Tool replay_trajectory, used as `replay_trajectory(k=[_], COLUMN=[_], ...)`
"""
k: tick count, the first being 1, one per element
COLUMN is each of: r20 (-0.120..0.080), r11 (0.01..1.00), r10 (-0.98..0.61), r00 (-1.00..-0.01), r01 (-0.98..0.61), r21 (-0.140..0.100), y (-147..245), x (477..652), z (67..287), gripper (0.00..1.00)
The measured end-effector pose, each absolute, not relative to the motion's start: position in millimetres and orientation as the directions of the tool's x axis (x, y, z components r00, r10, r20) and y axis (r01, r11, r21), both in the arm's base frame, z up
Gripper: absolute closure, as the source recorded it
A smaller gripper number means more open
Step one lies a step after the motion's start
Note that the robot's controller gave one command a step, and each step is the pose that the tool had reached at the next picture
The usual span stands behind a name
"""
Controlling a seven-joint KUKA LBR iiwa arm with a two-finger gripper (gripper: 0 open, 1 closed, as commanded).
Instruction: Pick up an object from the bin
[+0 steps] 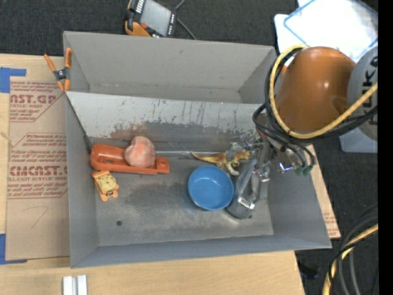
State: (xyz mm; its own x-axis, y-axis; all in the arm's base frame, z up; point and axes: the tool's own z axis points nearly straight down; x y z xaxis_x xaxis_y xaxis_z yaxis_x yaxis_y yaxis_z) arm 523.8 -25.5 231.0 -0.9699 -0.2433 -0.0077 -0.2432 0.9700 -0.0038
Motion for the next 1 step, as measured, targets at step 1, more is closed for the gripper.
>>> replay_trajectory(k=[1], r20=[-0.004], r11=[1.0], r10=[-0.019], r00=[-1.0], r01=[-0.019], r21=[0.001], y=[-43.7], x=[519.7], z=[338.4], gripper=[0.0])
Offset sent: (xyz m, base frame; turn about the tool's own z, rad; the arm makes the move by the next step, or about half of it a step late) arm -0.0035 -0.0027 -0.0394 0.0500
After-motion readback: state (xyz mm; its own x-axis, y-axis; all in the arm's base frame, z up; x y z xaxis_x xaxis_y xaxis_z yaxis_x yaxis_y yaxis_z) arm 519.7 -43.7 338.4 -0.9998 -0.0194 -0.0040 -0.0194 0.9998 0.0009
